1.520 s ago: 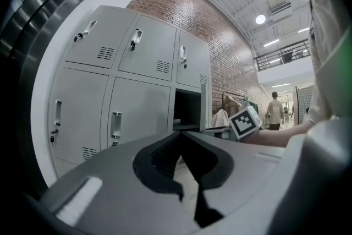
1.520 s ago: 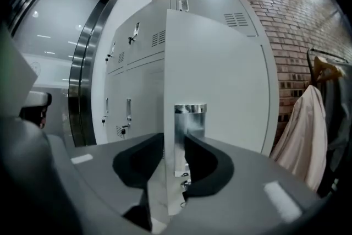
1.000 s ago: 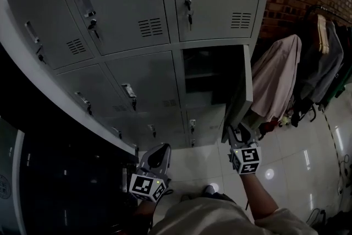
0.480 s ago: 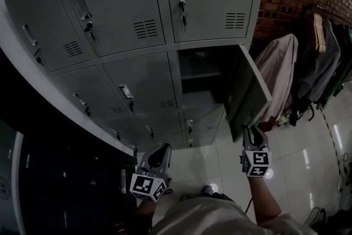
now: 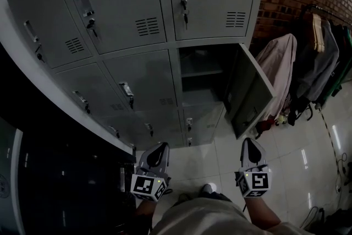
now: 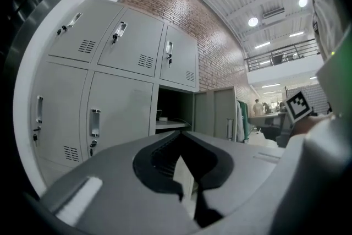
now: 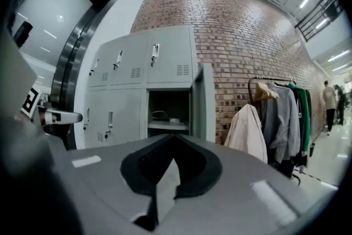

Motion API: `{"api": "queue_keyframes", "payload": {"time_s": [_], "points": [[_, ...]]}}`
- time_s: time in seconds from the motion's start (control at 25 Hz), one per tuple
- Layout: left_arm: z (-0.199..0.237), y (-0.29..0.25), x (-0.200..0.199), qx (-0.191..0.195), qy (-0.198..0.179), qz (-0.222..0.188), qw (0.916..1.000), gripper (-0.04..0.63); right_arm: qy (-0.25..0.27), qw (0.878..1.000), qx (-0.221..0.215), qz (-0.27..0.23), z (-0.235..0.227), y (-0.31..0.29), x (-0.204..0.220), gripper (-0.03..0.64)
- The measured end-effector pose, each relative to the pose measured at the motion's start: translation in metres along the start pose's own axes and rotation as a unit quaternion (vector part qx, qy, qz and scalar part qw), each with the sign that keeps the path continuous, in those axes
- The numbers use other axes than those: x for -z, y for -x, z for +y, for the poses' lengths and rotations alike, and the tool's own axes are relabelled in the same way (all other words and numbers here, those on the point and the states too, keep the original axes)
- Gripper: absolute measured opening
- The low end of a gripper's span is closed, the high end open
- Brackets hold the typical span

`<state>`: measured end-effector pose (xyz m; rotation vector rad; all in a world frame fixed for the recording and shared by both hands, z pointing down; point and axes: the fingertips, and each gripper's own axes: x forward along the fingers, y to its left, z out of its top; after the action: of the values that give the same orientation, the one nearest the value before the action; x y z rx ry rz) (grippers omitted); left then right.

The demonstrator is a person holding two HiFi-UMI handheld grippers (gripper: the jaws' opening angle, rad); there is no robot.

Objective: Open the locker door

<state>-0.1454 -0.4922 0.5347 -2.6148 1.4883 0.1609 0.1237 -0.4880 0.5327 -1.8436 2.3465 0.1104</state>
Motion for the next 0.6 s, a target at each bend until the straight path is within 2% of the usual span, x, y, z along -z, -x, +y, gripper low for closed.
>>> {"api": "queue_keyframes", "payload": {"time_s": [0.08, 0.32, 0.4, 0.6], "points": [[0.0, 0.005, -0.005, -0.014, -0.022, -0.002, 0.9997, 0.0, -0.006, 1.0, -0.012, -0.011, 0.015, 0.003, -0.011, 0.0], [-0.009, 0.033, -0.024, 0.003, -0.043, -0.032, 0.9986, 0.015, -0.015, 0.998, -0.054, -0.027, 0.054, 0.011, -0.022, 0.0], [-0.008, 0.044, -0.023, 0.007, -0.04, -0.032, 0.9987, 0.025, -0.021, 0.998, -0.061, -0.017, 0.065, 0.018, -0.016, 0.0], [-0.004, 0.061, 0.002, 0.018, -0.021, -0.015, 0.9995, 0.025, -0.017, 0.999, -0.046, 0.018, 0.066, 0.038, 0.018, 0.0]]}}
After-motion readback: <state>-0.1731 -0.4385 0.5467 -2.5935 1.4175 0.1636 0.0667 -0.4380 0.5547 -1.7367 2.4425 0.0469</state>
